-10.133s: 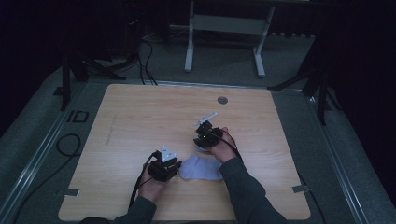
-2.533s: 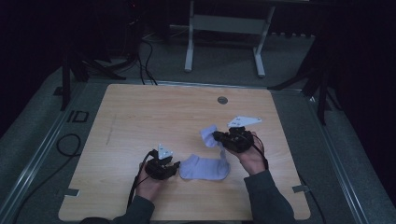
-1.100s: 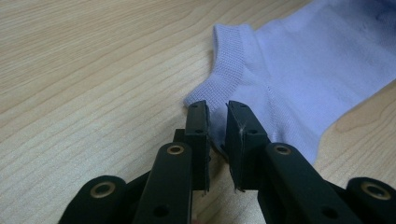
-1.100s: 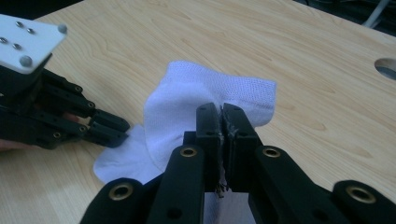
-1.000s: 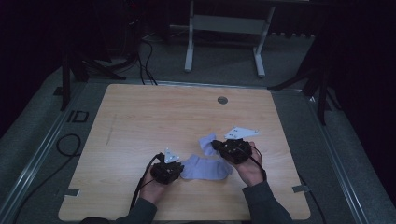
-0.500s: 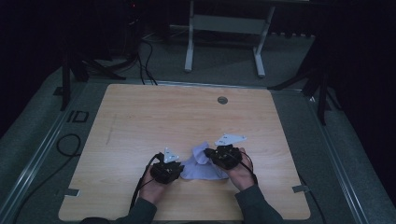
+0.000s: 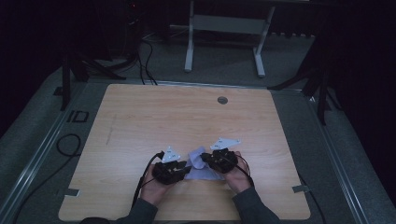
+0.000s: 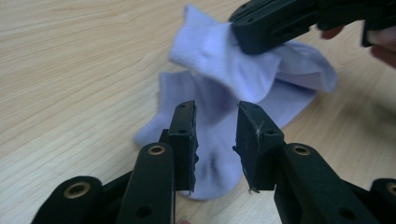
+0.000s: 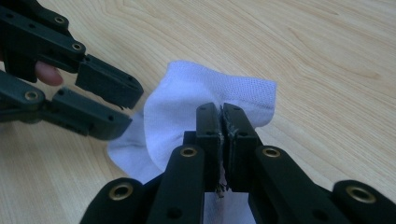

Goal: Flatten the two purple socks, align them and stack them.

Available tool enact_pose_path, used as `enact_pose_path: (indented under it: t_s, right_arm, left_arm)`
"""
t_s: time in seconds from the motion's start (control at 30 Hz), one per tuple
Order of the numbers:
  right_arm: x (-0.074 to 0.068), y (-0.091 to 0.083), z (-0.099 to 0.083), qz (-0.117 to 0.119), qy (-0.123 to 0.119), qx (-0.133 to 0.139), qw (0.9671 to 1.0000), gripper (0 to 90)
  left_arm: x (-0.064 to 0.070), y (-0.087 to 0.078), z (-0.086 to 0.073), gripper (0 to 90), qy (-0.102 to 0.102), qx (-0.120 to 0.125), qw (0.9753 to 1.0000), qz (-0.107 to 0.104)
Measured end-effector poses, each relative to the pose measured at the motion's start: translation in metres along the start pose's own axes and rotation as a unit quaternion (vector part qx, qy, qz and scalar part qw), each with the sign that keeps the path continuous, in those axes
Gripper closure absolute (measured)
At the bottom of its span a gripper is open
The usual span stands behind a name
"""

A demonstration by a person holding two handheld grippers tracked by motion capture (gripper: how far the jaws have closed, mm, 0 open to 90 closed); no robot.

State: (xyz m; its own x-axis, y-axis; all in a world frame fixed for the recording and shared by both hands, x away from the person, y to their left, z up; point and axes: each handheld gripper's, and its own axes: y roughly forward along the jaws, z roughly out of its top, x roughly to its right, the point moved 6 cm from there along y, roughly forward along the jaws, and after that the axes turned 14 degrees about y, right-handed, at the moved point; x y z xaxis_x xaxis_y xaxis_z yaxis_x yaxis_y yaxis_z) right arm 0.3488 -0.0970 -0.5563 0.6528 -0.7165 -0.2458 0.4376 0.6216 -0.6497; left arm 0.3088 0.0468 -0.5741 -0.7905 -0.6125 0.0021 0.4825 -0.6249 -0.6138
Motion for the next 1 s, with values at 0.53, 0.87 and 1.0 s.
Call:
enact_pose_path:
  t_s: [0.53,0.87,1.0]
  right_arm:
    - [-0.006,0.005,-0.005,0.000,-0.018,-0.017,0.9997,83.9]
    - [0.012,-0.036,0.007,-0.023,-0.002,0.027,0.9994,70.4]
    - [0.033,-0.044,-0.011,-0.071,0.015,0.000,0.9974,72.7]
  left_arm:
    - [0.007,0.016,0.006,88.4,0.021,-0.015,0.9997,-0.003]
    - [0.003,0.014,0.005,89.0,0.018,-0.015,0.9997,0.005]
    - [0.002,0.013,0.005,88.9,0.012,-0.014,0.9998,0.009]
